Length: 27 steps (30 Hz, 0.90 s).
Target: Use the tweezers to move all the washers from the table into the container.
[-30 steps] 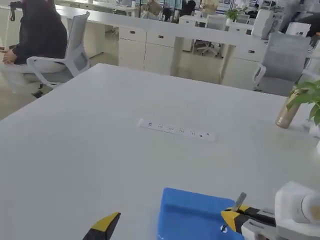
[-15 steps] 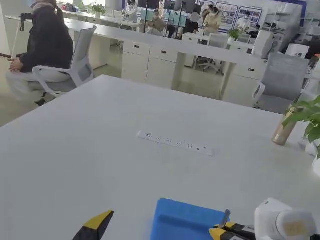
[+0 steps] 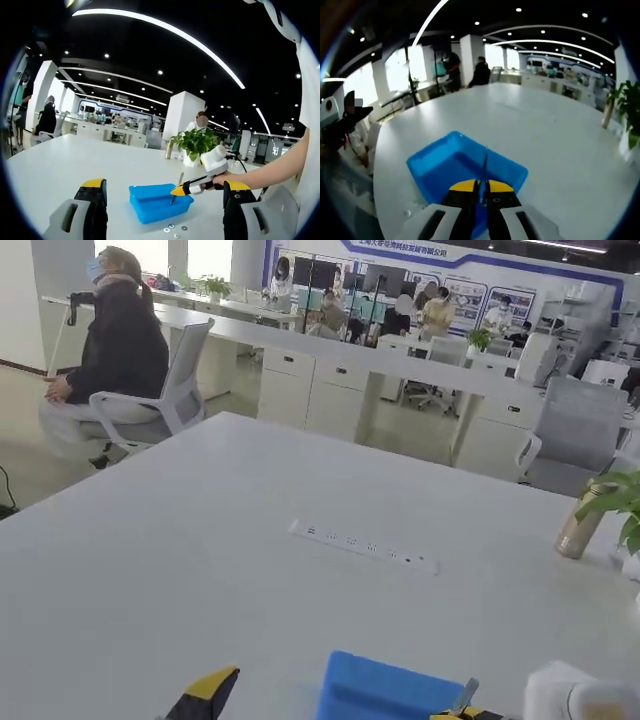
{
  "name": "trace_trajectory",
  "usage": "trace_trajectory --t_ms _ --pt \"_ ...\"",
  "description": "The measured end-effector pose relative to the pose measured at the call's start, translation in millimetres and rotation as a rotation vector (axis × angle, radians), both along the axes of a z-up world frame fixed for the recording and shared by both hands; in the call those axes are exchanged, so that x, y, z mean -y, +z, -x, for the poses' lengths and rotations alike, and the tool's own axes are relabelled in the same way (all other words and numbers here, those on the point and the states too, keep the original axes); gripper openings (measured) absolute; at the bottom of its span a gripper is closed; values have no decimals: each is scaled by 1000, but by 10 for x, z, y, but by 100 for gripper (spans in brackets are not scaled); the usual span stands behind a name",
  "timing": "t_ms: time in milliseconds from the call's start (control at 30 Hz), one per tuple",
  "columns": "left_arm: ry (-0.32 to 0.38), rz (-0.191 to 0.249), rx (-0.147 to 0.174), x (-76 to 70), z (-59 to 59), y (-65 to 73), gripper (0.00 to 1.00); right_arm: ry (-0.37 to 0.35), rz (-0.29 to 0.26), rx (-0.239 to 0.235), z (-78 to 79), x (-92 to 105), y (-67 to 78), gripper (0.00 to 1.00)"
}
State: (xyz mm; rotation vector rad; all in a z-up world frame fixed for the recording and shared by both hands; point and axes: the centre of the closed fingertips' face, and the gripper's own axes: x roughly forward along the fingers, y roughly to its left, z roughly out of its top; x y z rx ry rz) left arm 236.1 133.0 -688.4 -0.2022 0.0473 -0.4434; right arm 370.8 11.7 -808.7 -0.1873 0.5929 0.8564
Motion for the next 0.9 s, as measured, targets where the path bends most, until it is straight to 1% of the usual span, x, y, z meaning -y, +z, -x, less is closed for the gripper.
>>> trace_trajectory --t_ms 67,100,167,233,333,367,467,700,800,833,900 --pt "1 -9 -2 10 0 -7 99 1 -5 -7 -22 14 -16 3" --pt "-5 -25 -6 35 -2 -23 99 4 -3 -6 -19 11 -15 3" --pt "-19 -40 -23 69 -2 -64 99 10 4 -4 -26 10 -22 3" --pt "-26 -46 -28 78 3 -77 99 14 13 7 -28 9 -24 3" --pt "-34 -30 -23 83 8 -58 99 10 9 9 23 -22 1 3" --pt "-33 -24 -22 80 8 -55 99 7 10 13 9 -9 -5 3" --pt "-28 -22 -38 64 -1 -85 99 -4 1 14 -29 25 -23 3" --pt "-36 -32 -50 82 2 -116 99 -8 -7 24 -12 29 25 3" --pt "-34 -26 -54 73 0 -120 99 -14 -26 23 -19 45 61 2" --pt "-31 -26 -58 67 -2 -126 99 -21 -42 27 -22 48 96 2" --pt "-31 -25 -59 67 -1 -130 99 -26 -56 38 -20 51 156 2"
